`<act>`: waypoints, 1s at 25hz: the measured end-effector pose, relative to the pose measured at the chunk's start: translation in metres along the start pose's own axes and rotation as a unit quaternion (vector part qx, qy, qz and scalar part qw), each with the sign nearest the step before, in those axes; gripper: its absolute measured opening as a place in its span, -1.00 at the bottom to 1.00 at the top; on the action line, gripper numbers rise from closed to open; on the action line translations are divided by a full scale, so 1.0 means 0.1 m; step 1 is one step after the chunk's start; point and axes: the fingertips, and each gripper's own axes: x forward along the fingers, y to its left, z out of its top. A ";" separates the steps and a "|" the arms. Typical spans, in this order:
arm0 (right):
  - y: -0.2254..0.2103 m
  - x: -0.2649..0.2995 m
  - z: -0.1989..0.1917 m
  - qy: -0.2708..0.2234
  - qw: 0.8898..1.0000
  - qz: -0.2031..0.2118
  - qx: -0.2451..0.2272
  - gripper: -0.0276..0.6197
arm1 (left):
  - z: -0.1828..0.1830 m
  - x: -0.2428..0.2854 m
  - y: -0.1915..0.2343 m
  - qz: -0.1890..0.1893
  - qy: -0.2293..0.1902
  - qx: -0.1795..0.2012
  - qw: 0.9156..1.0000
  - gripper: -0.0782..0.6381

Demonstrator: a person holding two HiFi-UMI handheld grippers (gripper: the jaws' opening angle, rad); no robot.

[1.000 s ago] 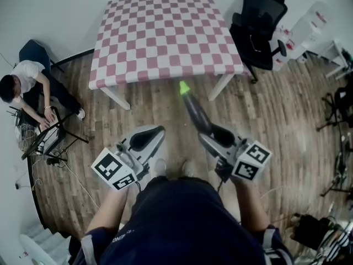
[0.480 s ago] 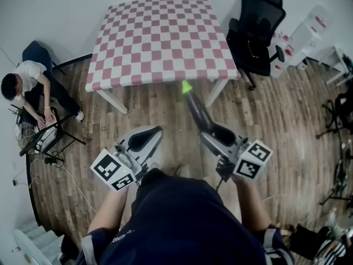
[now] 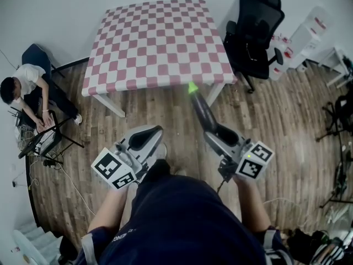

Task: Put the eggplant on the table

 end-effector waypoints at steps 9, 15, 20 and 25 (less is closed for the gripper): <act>-0.59 0.45 0.03 0.023 0.999 -0.016 0.015 -0.34 | -0.16 0.33 0.68 0.006 0.000 -0.027 1.000 -0.69; -1.06 1.21 0.25 0.039 0.999 -0.020 0.019 -0.34 | -0.08 0.60 1.51 0.007 0.000 -0.036 0.999 -0.69; -1.42 2.03 0.49 0.055 0.998 -0.020 0.023 -0.34 | 0.06 0.71 2.39 0.011 0.009 -0.045 0.999 -0.69; -1.70 2.77 0.74 0.072 0.997 -0.030 0.022 -0.34 | 0.29 0.77 3.20 0.012 0.012 -0.048 0.999 -0.69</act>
